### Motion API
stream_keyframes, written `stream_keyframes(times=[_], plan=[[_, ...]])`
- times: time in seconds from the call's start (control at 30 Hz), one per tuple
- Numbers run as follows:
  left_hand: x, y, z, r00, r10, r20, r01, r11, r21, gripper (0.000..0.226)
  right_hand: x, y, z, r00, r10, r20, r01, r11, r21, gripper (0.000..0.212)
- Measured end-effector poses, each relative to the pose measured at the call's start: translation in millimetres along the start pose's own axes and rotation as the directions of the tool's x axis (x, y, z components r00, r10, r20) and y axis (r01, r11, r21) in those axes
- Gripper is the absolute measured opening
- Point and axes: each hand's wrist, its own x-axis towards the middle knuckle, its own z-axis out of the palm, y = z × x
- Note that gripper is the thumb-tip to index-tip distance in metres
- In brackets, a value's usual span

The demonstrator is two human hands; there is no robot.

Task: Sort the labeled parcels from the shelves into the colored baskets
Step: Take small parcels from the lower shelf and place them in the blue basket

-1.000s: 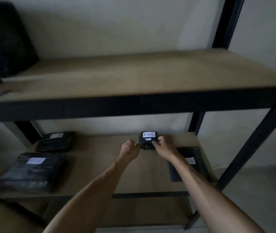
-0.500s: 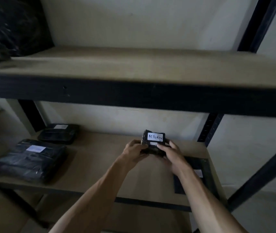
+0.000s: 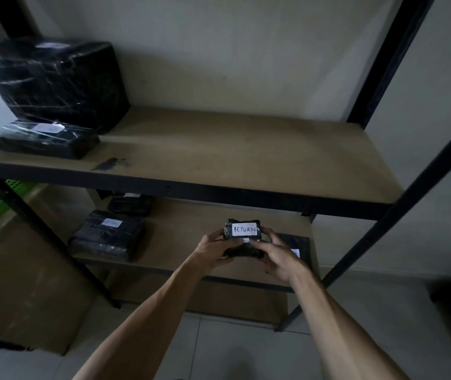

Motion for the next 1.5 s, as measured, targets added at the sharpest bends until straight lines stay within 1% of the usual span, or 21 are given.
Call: stream_keyframes(times=[0.07, 0.13, 0.27, 0.37, 0.47, 0.6, 0.67, 0.73, 0.87, 0.97, 1.1, 1.3, 1.43, 1.5], plan=[[-24, 8, 4, 0.998, 0.041, -0.039, -0.04, 0.999, 0.021, 0.046, -21, -5, 6, 1.0, 0.005, 0.001, -0.005, 1.0, 0.018, 0.05], [-55, 17, 6, 0.999, 0.042, -0.006, -0.041, 0.998, 0.037, 0.041, -47, -11, 11, 1.0, 0.022, 0.003, -0.022, 0.999, 0.025, 0.047], [-125, 41, 3, 0.998, -0.024, 0.062, 0.021, 0.998, 0.059, 0.039, -102, -28, 26, 0.989, 0.107, 0.105, -0.11, 0.994, 0.019, 0.049], [-172, 63, -8, 0.997, -0.049, 0.063, 0.045, 0.997, 0.069, 0.039, -135, -47, 52, 0.971, 0.153, 0.182, -0.154, 0.988, -0.01, 0.049], [-210, 87, -35, 0.998, -0.055, 0.03, 0.053, 0.997, 0.048, 0.038, -154, -69, 93, 0.954, 0.155, 0.255, -0.143, 0.988, -0.066, 0.05], [-242, 117, -89, 1.0, -0.01, -0.023, 0.01, 1.0, -0.016, 0.037, -164, -95, 167, 0.938, 0.1, 0.332, -0.066, 0.992, -0.111, 0.044], [-256, 130, -119, 0.999, 0.019, -0.042, -0.021, 0.999, -0.048, 0.031, -163, -99, 209, 0.93, 0.063, 0.363, -0.017, 0.992, -0.128, 0.041], [-269, 142, -153, 0.997, 0.051, -0.06, -0.056, 0.995, -0.088, 0.027, -156, -99, 252, 0.929, 0.045, 0.368, -0.003, 0.994, -0.112, 0.039], [-291, 160, -236, 0.993, 0.096, -0.072, -0.101, 0.993, -0.065, 0.039, -148, -92, 340, 0.924, 0.035, 0.382, 0.007, 0.994, -0.108, 0.037], [-311, 171, -299, 0.988, 0.12, -0.096, -0.126, 0.991, -0.053, 0.035, -142, -81, 407, 0.918, 0.043, 0.394, 0.001, 0.994, -0.111, 0.032], [-345, 185, -386, 0.985, 0.137, -0.108, -0.143, 0.988, -0.049, 0.032, -131, -63, 496, 0.9, 0.05, 0.434, 0.001, 0.993, -0.116, 0.038], [-378, 197, -518, 0.96, 0.227, -0.162, -0.245, 0.964, -0.1, 0.02, -100, -39, 633, 0.865, 0.05, 0.499, -0.003, 0.996, -0.094, 0.043], [-381, 211, -606, 0.95, 0.233, -0.21, -0.257, 0.962, -0.092, 0.025, -65, -27, 718, 0.861, 0.039, 0.507, 0.03, 0.991, -0.129, 0.041], [-375, 222, -651, 0.944, 0.23, -0.238, -0.26, 0.96, -0.103, 0.027, -42, -22, 760, 0.871, 0.016, 0.491, 0.06, 0.989, -0.138, 0.044]])
